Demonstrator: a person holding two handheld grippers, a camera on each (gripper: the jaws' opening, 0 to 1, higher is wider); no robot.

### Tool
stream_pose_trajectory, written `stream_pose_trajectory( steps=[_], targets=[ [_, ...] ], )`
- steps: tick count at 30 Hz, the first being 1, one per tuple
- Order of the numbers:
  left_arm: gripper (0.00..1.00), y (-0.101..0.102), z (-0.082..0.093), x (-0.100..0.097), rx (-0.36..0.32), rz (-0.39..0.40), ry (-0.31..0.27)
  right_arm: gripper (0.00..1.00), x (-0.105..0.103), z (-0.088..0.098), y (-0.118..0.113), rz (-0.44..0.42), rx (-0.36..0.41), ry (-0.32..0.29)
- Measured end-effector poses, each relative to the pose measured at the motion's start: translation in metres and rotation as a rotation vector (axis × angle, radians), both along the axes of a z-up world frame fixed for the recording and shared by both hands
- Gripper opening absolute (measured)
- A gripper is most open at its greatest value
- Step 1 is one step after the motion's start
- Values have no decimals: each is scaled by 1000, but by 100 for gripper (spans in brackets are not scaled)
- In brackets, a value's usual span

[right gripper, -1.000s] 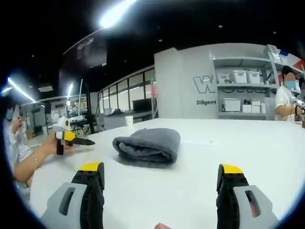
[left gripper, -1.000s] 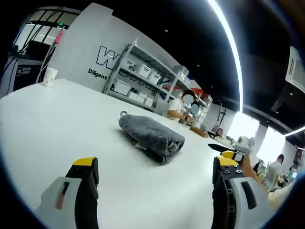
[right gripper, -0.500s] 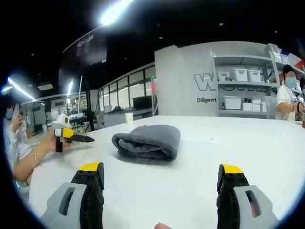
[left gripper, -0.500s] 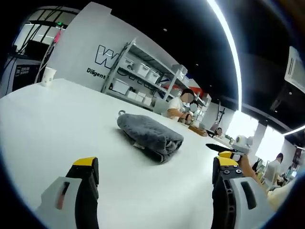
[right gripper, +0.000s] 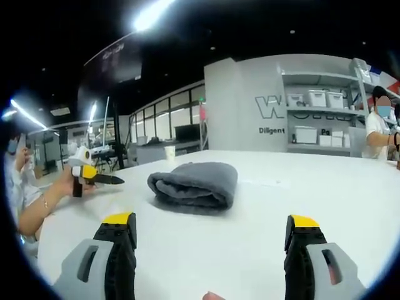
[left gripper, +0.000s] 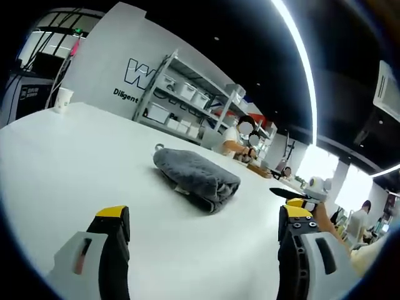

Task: Open the folded towel by lifting each exposed corner and separating the folded layers until the towel lies flat within the target outline without major curled edges

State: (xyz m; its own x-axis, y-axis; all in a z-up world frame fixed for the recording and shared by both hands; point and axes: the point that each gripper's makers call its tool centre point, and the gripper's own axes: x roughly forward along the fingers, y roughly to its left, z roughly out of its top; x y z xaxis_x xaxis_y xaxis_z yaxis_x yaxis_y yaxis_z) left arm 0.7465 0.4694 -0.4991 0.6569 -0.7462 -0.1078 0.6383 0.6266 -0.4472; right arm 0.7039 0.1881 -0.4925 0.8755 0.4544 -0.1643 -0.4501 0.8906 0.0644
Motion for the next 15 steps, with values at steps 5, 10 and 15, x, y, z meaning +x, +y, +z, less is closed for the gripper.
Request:
stream_pose_trajectory(
  steps=[5, 10, 15],
  targets=[
    [98, -3, 1, -3, 17, -9, -8, 99, -2, 2, 4, 9, -9, -5],
    [98, -4, 6, -4, 37, -6, -31, 99, 0, 8, 6, 15, -26, -18],
    [98, -13, 20, -12, 67, -29, -85, 99, -7, 19, 15, 31, -42, -54]
  ],
)
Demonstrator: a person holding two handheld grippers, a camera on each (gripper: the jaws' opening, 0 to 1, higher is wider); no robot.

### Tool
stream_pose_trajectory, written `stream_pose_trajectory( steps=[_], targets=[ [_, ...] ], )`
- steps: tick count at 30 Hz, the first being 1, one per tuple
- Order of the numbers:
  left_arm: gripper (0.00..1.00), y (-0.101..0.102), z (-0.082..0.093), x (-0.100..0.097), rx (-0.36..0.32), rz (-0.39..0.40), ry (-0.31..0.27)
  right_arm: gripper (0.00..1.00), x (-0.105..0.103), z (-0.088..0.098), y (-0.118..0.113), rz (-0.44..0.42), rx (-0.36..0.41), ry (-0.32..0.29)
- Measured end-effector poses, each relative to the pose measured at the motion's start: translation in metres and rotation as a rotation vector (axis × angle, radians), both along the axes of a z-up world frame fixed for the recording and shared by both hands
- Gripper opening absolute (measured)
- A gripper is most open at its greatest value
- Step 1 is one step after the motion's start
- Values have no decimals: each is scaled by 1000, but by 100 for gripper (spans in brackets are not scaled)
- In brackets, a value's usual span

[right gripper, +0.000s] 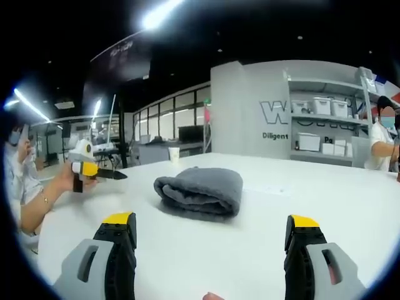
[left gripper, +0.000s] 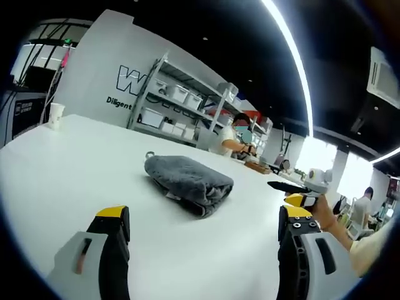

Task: Open the folded towel by lifting each exposed corner and separating the folded layers until the towel lies flat within the target outline without major curled edges

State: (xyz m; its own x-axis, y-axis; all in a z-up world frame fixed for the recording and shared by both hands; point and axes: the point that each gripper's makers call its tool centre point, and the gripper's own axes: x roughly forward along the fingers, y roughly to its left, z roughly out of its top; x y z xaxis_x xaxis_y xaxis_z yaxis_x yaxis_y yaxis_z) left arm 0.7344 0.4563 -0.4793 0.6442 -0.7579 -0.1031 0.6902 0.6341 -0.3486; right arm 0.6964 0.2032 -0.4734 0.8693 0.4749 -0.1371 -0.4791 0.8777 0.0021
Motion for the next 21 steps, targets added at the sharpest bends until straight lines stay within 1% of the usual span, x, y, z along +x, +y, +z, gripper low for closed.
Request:
stream_pose_trajectory(
  steps=[1, 3, 4, 5, 7, 10, 12, 14, 15, 16, 17, 18, 19, 21],
  targets=[
    [98, -1, 1, 0, 10, 1, -9, 99, -2, 2, 2, 4, -3, -6],
    [98, -8, -3, -6, 88, -31, -22, 99, -6, 7, 6, 13, -36, -32],
    [98, -11, -5, -8, 115, -45, -27, 99, -6, 8, 7, 16, -56, -42],
    [98, -15, -5, -10, 133, -54, -37, 99, -7, 8, 6, 21, -77, -40],
    [98, -20, -3, -14, 152, -71, -52, 99, -6, 9, 4, 18, -89, -45],
    [98, -26, 0, -16, 162, -85, -59, 99, -2, 14, -2, 17, -96, -47],
    [98, -29, 3, -16, 136, -87, -41, 99, -1, 18, -2, 23, -107, -46],
    [98, -31, 8, -13, 148, -86, -40, 99, 0, 21, -1, 28, -123, -42],
    [98, -31, 10, -11, 165, -81, -43, 99, 1, 24, 0, 32, -131, -42],
    [98, -31, 15, -8, 199, -79, -60, 99, 2, 26, 1, 38, -146, -35],
    [98, -31, 18, -7, 210, -82, -67, 99, 3, 29, 3, 41, -161, -26],
    [98, -32, 24, -5, 218, -88, -72, 99, 4, 33, 6, 44, -168, -31],
    [98, -33, 30, -3, 219, -95, -75, 99, 6, 36, 9, 48, -173, -39],
    [98, -36, 42, 3, 193, -110, -82, 99, 7, 39, 11, 52, -179, -40]
  ],
)
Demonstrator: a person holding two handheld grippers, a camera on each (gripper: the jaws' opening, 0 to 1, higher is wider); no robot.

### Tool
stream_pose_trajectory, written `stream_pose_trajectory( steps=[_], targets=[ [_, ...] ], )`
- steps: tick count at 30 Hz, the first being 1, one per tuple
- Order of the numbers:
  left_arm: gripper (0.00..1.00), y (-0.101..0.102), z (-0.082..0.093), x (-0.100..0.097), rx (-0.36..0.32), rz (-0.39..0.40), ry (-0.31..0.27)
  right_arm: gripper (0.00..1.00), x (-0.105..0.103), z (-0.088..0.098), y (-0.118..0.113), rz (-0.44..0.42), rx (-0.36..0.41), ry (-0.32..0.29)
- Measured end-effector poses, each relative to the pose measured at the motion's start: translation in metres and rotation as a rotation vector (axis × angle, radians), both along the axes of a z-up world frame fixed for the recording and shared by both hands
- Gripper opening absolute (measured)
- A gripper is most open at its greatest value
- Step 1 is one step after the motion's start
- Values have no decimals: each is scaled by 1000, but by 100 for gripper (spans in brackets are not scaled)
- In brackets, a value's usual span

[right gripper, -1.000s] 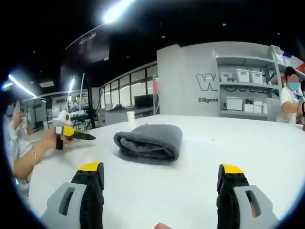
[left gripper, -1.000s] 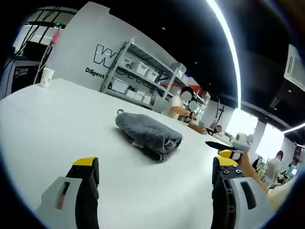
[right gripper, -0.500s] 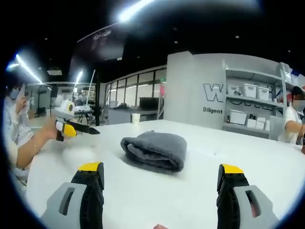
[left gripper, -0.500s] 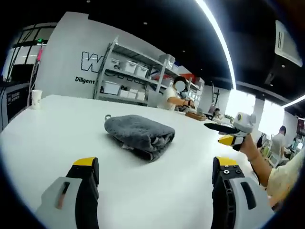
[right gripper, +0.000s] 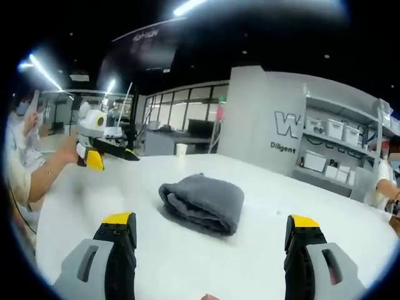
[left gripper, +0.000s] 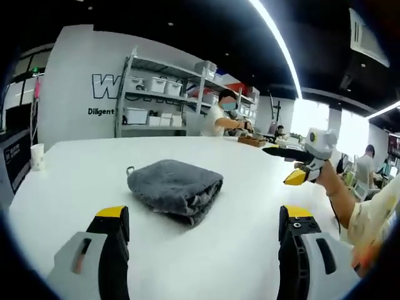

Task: Open the folded towel by lifting each exposed corner and separating the folded layers until the towel lies flat within the target outline without major curled edges

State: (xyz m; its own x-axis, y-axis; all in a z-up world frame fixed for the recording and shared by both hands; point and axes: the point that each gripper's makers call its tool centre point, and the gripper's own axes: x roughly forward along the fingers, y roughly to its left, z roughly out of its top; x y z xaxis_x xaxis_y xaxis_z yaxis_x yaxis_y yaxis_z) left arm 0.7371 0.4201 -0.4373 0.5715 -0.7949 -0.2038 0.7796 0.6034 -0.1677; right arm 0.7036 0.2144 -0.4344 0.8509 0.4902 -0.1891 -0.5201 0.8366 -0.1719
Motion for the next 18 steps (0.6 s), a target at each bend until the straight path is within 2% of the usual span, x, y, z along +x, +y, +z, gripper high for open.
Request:
stream_pose_trajectory(
  steps=[3, 4, 7, 12, 16, 18],
  targets=[
    [98, -2, 3, 8, 4, -22, 13, 99, 5, 5, 14, 28, -32, -3],
    [98, 1, -2, 12, 40, -21, 16, 99, 6, 6, 19, 36, -43, -5],
    [98, 6, -10, 17, 81, -8, 15, 99, 10, 6, 31, 54, -86, -6],
    [97, 6, -17, 5, 68, -54, 18, 99, 18, -1, 48, 81, -162, 17],
    [97, 7, -20, -2, 83, -78, 8, 99, 25, -3, 59, 102, -181, 35],
    [97, 8, -18, -4, 61, -79, 11, 99, 28, -2, 64, 110, -189, 36]
  ],
)
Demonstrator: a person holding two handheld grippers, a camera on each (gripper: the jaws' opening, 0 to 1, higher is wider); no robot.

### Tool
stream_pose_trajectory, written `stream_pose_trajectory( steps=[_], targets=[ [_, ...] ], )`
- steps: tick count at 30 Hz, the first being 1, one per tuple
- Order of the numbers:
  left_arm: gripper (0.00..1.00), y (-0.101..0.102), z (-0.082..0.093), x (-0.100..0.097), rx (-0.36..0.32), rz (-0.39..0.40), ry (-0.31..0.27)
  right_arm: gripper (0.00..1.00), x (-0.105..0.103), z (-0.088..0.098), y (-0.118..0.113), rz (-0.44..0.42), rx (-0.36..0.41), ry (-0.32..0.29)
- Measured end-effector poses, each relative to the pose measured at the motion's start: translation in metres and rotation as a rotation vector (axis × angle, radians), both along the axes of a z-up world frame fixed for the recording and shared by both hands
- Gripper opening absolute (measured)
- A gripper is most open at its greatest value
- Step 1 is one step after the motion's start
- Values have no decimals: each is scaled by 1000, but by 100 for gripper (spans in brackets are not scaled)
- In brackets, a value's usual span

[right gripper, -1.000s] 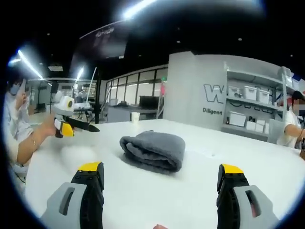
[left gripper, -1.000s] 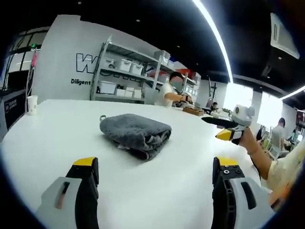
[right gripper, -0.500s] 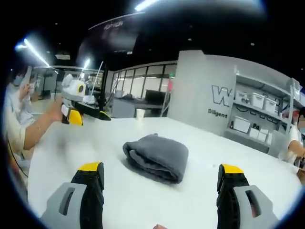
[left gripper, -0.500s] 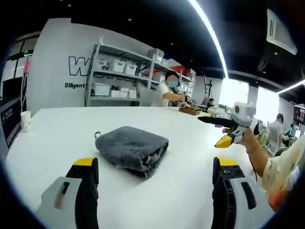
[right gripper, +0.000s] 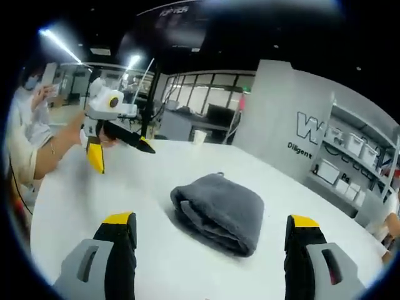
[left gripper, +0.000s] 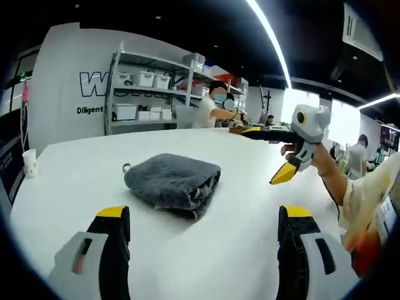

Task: Open the folded towel by lifting each exposed corner and separating the folded layers until the towel lies flat within the target outline without major curled edges

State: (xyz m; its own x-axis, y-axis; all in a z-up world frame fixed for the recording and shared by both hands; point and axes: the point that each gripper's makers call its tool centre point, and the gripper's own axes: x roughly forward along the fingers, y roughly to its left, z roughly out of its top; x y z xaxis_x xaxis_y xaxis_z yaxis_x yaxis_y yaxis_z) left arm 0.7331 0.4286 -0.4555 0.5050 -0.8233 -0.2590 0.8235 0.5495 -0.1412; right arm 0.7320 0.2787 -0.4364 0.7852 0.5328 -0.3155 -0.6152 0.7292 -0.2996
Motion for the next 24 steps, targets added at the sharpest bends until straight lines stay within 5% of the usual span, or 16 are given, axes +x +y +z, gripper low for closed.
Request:
stream_pose_trajectory(
  steps=[5, 9, 16, 24],
  targets=[
    [96, -2, 2, -10, -33, -13, 21, 98, 6, -4, 16, 23, -7, 58],
    [96, 5, -2, -7, -5, 3, -1, 95, 12, -5, 28, 55, -80, 51],
    [95, 9, -26, -6, -10, -18, 111, 96, 23, 0, 46, 90, -88, 54],
    [95, 14, -25, -6, -19, -1, 110, 88, 37, -8, 55, 88, -151, 52]
  ],
)
